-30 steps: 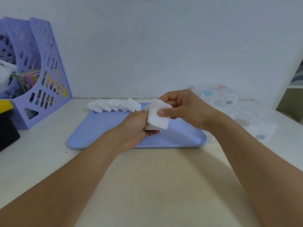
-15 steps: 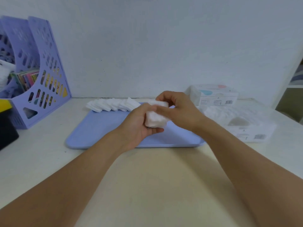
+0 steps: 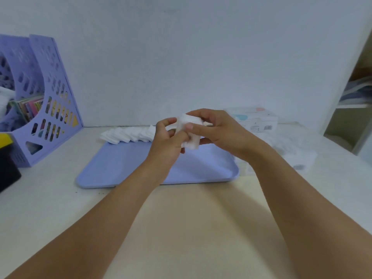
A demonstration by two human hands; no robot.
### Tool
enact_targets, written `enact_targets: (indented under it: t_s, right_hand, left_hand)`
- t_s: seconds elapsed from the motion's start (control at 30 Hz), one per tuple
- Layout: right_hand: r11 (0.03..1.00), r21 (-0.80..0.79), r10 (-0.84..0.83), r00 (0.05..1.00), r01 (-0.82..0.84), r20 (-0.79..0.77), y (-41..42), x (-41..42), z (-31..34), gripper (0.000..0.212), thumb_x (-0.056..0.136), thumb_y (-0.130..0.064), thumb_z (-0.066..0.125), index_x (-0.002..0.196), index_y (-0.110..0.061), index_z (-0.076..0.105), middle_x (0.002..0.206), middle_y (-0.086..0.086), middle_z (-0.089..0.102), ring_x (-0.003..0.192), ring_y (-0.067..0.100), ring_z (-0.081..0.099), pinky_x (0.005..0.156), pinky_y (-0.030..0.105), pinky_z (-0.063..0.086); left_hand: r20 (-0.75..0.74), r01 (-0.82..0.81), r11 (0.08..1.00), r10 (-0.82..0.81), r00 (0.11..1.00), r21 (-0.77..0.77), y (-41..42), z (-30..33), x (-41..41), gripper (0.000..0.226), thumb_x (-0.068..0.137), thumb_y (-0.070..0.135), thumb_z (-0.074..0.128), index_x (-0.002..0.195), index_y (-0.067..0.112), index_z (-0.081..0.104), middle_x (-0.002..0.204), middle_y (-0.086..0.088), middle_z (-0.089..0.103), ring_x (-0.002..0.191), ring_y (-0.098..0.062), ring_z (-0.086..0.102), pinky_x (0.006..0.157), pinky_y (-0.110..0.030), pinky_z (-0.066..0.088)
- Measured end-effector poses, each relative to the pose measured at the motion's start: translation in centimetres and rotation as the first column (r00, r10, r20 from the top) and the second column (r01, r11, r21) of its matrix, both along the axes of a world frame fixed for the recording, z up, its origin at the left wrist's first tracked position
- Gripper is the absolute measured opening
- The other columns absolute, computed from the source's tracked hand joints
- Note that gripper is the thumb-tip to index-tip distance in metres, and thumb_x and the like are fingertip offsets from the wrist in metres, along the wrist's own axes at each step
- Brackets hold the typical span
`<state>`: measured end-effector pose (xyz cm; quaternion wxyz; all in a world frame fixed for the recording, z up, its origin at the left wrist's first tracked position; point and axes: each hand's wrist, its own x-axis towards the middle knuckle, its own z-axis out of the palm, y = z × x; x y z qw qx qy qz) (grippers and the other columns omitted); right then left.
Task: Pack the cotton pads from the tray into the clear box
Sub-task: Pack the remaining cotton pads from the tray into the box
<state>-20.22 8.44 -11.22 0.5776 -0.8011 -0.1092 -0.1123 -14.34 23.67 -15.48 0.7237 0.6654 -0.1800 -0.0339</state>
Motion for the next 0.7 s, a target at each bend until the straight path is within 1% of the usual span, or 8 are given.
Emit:
enact_targets:
  t_s: [0.07, 0.17, 0.27, 0.37, 0.43, 0.53, 0.63, 0.7]
  right_hand:
    - [0.999, -0.03, 0.014, 1.0, -0.014, 0.004, -1.4, -1.1, 0.2, 0.044, 0.087, -0.019, 0.08, 0.127, -0.012, 0.064, 0.119, 0.009, 0.071, 0.108, 0.021, 0.071, 0.09, 0.035, 0.06]
    - [0.997, -0.052, 0.047, 0.998, -0.048, -0.03, -4.0, -2.7, 0.6, 0.043, 0.084, -0.021, 0.084, 0.123, -0.013, 0.067, 0.116, 0.007, 0.073, 0.109, 0.019, 0.071, 0.091, 0.033, 0.059]
    - [0.99, -0.032, 0.131, 0.984, -0.136, -0.121, -6.7, -3.8, 1.6, 0.038, 0.09, -0.023, 0.077, 0.125, -0.012, 0.069, 0.121, 0.006, 0.073, 0.118, 0.019, 0.068, 0.1, 0.03, 0.054]
    - [0.998, 0.03, 0.062, 0.98, -0.057, -0.187, -9.0, -4.3, 1.6, 0.031, 0.096, -0.022, 0.068, 0.122, -0.005, 0.071, 0.119, 0.011, 0.074, 0.114, 0.022, 0.07, 0.098, 0.033, 0.056]
    - [0.997, -0.041, -0.068, 0.981, 0.061, -0.183, -10.2, -4.7, 1.1, 0.028, 0.097, -0.025, 0.067, 0.114, -0.004, 0.074, 0.108, 0.013, 0.077, 0.1, 0.022, 0.074, 0.083, 0.031, 0.06]
    - [0.974, -0.146, -0.197, 0.967, 0.175, -0.159, -11.3, -5.1, 0.4, 0.029, 0.099, -0.028, 0.065, 0.105, -0.002, 0.074, 0.095, 0.014, 0.077, 0.073, 0.021, 0.07, 0.063, 0.029, 0.049]
    - [0.976, -0.194, -0.149, 0.954, 0.099, -0.261, -12.5, -5.9, 0.3, 0.026, 0.098, -0.031, 0.065, 0.104, -0.007, 0.073, 0.095, 0.011, 0.077, 0.072, 0.017, 0.068, 0.059, 0.025, 0.045]
    - [0.988, -0.148, -0.094, 0.933, 0.044, -0.348, -13.3, -6.4, 0.5, 0.031, 0.093, -0.035, 0.068, 0.103, -0.006, 0.073, 0.093, 0.012, 0.074, 0.07, 0.016, 0.062, 0.058, 0.024, 0.043]
  left_hand:
    - [0.047, 0.018, 1.0, -0.019, 0.999, 0.014, -0.6, 0.7, -0.1, 0.043, 0.081, 0.025, 0.066, 0.121, 0.028, 0.052, 0.081, 0.017, 0.074, 0.072, -0.007, 0.064, 0.066, -0.027, 0.05]
    - [0.182, 0.07, 0.993, -0.087, 0.979, 0.095, -2.3, 2.3, -0.9, 0.049, 0.069, 0.028, 0.067, 0.117, 0.029, 0.053, 0.069, 0.015, 0.07, 0.058, -0.003, 0.058, 0.059, -0.018, 0.047]
    - [0.312, 0.119, 0.975, -0.174, 0.934, 0.186, -4.1, 3.3, -1.6, 0.048, 0.069, 0.029, 0.072, 0.111, 0.038, 0.051, 0.08, 0.007, 0.07, 0.065, -0.006, 0.061, 0.059, -0.019, 0.048]
    - [0.351, 0.181, 0.957, -0.254, 0.901, 0.226, -5.9, 2.5, -2.1, 0.049, 0.078, 0.022, 0.076, 0.115, 0.037, 0.049, 0.089, 0.004, 0.069, 0.073, -0.012, 0.063, 0.067, -0.023, 0.05]
    - [0.317, 0.202, 0.961, -0.254, 0.914, 0.188, -7.6, 1.4, -2.8, 0.051, 0.086, 0.018, 0.078, 0.125, 0.031, 0.048, 0.091, 0.007, 0.071, 0.08, -0.016, 0.067, 0.072, -0.026, 0.053]
    - [0.204, 0.234, 0.972, -0.235, 0.95, 0.029, -9.7, -0.3, -3.8, 0.056, 0.089, 0.02, 0.076, 0.135, 0.024, 0.046, 0.084, 0.008, 0.074, 0.082, -0.011, 0.07, 0.073, -0.024, 0.053]
    - [0.185, 0.227, 0.972, -0.211, 0.96, -0.067, -10.6, -1.0, -4.3, 0.064, 0.083, 0.012, 0.08, 0.137, 0.022, 0.046, 0.085, 0.001, 0.077, 0.087, -0.018, 0.075, 0.075, -0.029, 0.059]
    - [0.204, 0.218, 0.971, -0.193, 0.96, -0.104, -11.1, -1.0, -4.4, 0.071, 0.077, 0.011, 0.086, 0.136, 0.024, 0.048, 0.094, -0.002, 0.076, 0.087, -0.016, 0.075, 0.071, -0.024, 0.059]
